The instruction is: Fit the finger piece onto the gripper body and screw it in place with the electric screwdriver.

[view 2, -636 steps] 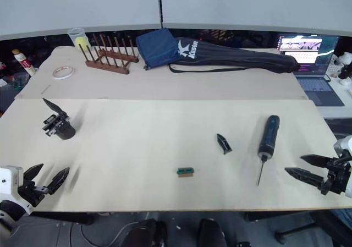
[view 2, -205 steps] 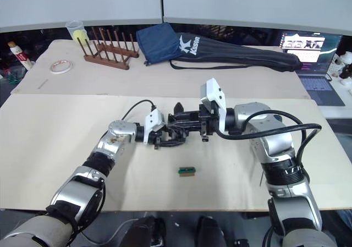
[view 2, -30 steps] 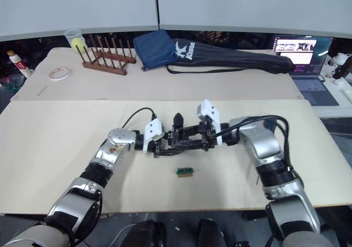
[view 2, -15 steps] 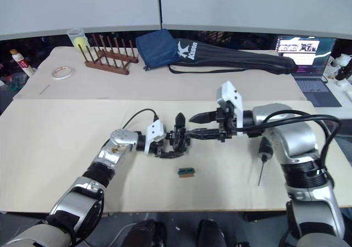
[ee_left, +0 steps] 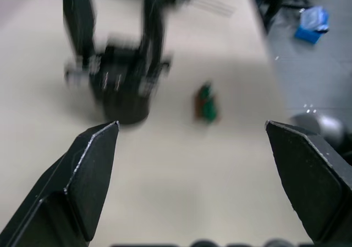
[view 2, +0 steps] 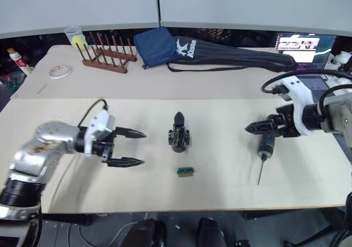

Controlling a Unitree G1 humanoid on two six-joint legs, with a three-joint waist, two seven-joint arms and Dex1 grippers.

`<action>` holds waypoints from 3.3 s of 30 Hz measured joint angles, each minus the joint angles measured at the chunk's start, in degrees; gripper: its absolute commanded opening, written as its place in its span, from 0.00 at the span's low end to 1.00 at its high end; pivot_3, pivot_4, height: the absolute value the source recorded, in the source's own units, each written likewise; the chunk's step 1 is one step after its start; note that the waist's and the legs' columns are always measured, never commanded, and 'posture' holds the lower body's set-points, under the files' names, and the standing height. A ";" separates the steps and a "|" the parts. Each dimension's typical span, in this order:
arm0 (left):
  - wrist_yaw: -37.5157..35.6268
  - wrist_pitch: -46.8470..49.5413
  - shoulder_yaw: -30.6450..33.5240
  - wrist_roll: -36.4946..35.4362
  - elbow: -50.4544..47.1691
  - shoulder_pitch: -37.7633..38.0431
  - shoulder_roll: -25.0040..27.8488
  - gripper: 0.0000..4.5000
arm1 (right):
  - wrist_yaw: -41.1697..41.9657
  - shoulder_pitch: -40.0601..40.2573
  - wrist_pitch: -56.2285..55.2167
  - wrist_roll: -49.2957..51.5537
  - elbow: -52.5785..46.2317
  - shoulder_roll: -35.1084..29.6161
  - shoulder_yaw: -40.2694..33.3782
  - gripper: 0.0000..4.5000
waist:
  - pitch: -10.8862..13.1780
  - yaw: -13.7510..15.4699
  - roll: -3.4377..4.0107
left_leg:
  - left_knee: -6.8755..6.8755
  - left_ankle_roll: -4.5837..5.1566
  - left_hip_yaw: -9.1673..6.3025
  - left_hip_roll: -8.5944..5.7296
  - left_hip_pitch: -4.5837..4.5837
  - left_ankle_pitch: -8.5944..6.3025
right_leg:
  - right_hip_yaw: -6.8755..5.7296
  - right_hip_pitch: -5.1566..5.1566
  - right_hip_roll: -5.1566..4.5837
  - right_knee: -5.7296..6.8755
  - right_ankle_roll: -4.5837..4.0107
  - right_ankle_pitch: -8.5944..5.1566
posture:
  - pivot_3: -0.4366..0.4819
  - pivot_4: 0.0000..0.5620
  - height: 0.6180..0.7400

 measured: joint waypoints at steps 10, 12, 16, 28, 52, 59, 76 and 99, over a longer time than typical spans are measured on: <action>3.97 9.03 1.64 -12.45 -12.42 -6.19 2.87 1.00 | -13.70 -6.71 0.99 -4.74 24.91 8.85 4.44 0.99 | 0.04 -0.76 -0.05 | -0.05 -0.24 0.10 -0.02 -0.02 0.25 | 0.14 -0.02 0.46 0.08 0.50 0.27 | 0.48 0.27 1.00; 4.59 9.04 1.76 -12.90 -13.50 -6.68 3.51 1.00 | -14.66 -7.98 0.38 -6.27 28.66 10.98 4.48 0.99 | 0.04 -0.62 -0.05 | -0.05 -0.30 0.09 0.01 -0.01 0.29 | 0.14 -0.01 0.52 0.09 0.49 0.26 | 0.48 0.27 1.00; 5.01 8.84 1.83 -13.32 -14.30 -7.24 4.81 1.00 | -13.46 -9.27 -3.62 -8.34 35.34 13.63 6.56 0.72 | 0.04 -0.39 -0.05 | -0.04 -0.28 0.08 -0.02 -0.01 0.30 | 0.14 0.03 0.53 0.08 0.50 0.27 | 0.48 0.27 1.00; 5.40 6.07 1.65 -12.70 -14.02 -5.35 5.90 1.00 | 19.88 -10.36 -30.62 -16.20 26.78 2.63 27.00 0.43 | 0.64 -0.47 0.70 | -0.03 -0.25 0.12 -0.02 -0.01 0.33 | 0.22 -0.05 0.52 0.12 0.55 0.26 | 0.48 0.27 1.00; 6.32 4.89 -2.90 -12.67 -13.24 -7.40 3.26 1.00 | 31.59 -8.74 -44.81 -36.88 32.50 10.03 30.18 1.00 | 0.58 -0.45 0.45 | 0.09 -0.35 0.15 0.02 0.24 0.42 | 0.17 0.22 0.60 0.19 0.52 0.25 | 0.48 0.27 1.00; 7.17 4.83 -3.00 -12.65 -14.16 -6.70 3.12 1.00 | 29.37 -10.05 -46.73 -41.35 37.35 13.32 29.71 0.44 | 0.56 -0.52 0.06 | 0.06 -0.34 0.02 0.09 0.78 0.39 | 0.10 0.83 0.59 0.07 0.50 0.23 | 0.48 0.27 1.00; 7.88 2.65 -6.02 -10.13 -9.09 -1.60 0.26 1.00 | 27.54 -0.17 -53.10 -19.70 12.39 13.94 -2.66 0.43 | 0.86 0.16 0.50 | -0.02 -0.42 0.08 0.09 0.66 0.44 | 0.09 0.65 0.65 0.17 0.42 0.18 | 0.48 0.27 1.00; 4.44 -9.59 -13.58 3.29 4.27 2.39 -5.44 1.00 | 1.19 40.26 -59.08 6.25 -40.88 44.00 -12.47 0.43 | 0.81 0.73 0.43 | -0.07 -0.32 0.01 0.02 0.68 0.37 | 0.11 0.63 0.60 0.22 0.39 0.17 | 0.48 0.27 1.00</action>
